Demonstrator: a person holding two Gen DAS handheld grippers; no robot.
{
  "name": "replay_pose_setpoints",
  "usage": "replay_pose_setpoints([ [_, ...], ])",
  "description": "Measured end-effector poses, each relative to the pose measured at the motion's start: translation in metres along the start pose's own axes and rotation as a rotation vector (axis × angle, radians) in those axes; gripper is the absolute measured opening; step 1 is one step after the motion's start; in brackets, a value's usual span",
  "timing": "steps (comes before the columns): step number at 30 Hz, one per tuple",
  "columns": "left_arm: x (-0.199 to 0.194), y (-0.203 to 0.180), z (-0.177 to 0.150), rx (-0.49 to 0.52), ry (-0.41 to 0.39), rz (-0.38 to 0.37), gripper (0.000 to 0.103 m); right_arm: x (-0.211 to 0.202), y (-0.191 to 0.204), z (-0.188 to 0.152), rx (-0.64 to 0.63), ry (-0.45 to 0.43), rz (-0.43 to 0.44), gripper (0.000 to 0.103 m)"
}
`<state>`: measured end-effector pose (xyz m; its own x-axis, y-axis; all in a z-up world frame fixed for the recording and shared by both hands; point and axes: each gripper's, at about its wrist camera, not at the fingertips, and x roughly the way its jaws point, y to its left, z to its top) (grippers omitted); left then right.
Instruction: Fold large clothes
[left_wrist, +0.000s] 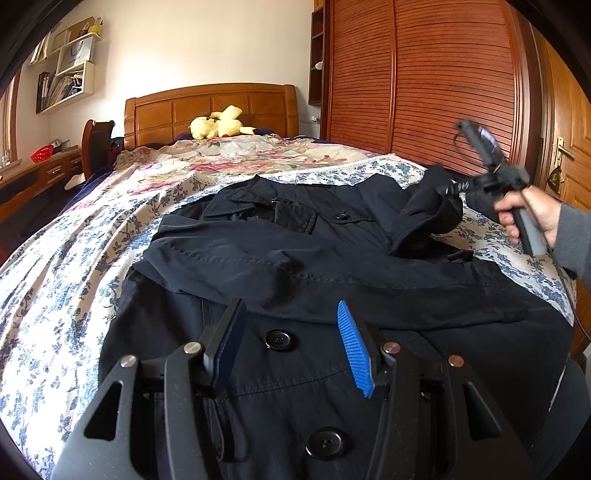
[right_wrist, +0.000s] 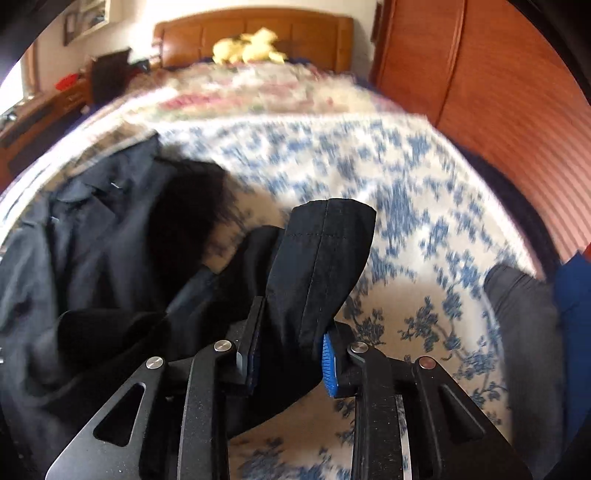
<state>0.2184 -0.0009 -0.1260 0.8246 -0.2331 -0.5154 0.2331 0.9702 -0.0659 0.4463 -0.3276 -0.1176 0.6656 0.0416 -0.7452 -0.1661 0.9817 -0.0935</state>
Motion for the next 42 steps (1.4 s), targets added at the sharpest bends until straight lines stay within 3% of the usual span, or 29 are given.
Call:
replay_pose_setpoints([
  [9, -0.037, 0.008, 0.003, -0.012, -0.03, 0.016, 0.051, -0.109, 0.065, 0.016, -0.109, -0.197, 0.127, 0.025],
  [16, -0.067, 0.022, 0.003, -0.038, -0.059, 0.045, 0.051, -0.16, 0.124, 0.002, -0.185, -0.261, 0.241, 0.025],
  [25, -0.096, 0.031, 0.006, -0.037, -0.085, 0.088, 0.051, -0.189, 0.174, -0.024, -0.24, -0.268, 0.35, 0.025],
  [42, -0.125, 0.033, 0.01, -0.045, -0.105, 0.112, 0.051, -0.191, 0.2, -0.069, -0.237, -0.203, 0.43, 0.028],
])
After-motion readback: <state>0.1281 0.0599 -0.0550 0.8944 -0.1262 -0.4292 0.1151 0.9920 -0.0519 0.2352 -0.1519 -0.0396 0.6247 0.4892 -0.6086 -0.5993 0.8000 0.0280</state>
